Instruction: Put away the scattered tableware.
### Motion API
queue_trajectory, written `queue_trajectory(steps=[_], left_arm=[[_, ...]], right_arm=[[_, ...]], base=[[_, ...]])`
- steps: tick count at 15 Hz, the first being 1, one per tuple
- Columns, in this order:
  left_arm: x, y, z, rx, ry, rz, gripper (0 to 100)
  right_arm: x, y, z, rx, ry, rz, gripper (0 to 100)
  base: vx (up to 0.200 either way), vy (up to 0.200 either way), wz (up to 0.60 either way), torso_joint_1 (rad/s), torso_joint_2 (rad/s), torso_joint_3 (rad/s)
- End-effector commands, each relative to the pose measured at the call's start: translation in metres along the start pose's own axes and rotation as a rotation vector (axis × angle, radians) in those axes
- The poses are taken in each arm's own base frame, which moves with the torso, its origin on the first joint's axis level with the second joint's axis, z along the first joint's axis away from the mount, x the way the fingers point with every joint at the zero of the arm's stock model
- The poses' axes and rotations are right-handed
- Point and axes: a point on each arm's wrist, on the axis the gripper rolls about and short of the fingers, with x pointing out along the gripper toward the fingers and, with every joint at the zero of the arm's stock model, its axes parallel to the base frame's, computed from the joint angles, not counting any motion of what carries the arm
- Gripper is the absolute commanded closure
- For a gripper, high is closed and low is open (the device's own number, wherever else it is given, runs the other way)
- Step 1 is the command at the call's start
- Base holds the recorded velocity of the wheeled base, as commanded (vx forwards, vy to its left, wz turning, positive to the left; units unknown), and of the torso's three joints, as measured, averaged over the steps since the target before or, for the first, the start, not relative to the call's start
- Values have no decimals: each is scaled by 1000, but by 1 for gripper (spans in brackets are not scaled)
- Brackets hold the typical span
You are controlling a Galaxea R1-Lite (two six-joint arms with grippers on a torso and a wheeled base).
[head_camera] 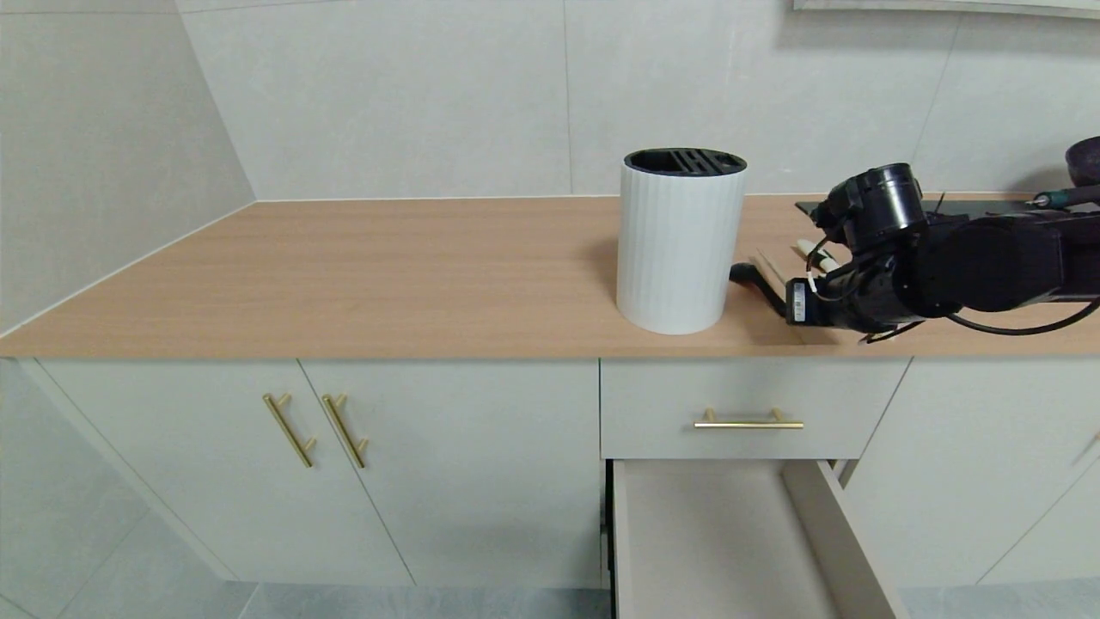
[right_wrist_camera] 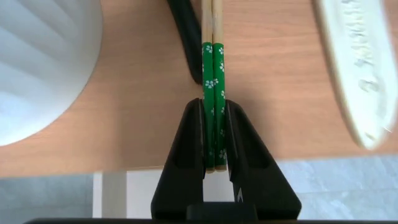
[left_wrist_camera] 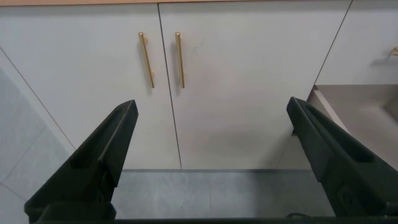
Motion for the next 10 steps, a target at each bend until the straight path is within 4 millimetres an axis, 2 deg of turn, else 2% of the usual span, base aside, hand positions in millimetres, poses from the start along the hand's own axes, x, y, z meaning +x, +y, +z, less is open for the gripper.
queue_trajectory(steps=[1,4,6,9,10], left_arm=[[0,0,0,0,1,-1,0],[0,0,0,0,0,-1,0],[0,0,0,0,0,-1,0],[0,0,0,0,1,-1,0],[0,0,0,0,0,-1,0]], right_arm=[[-35,-9,11,53,-36,7,100],[-103,-17,9,163,-96,82,100],[-144,-26,-9,165,-111,127,100],[-185,-47,-39,136,-50,232,100],[-205,-59,-56,128,-10,377,100]], base=[[0,0,0,0,0,0],[0,0,0,0,0,0],[0,0,0,0,0,0],[0,0,0,0,0,0],[0,0,0,0,0,0]])
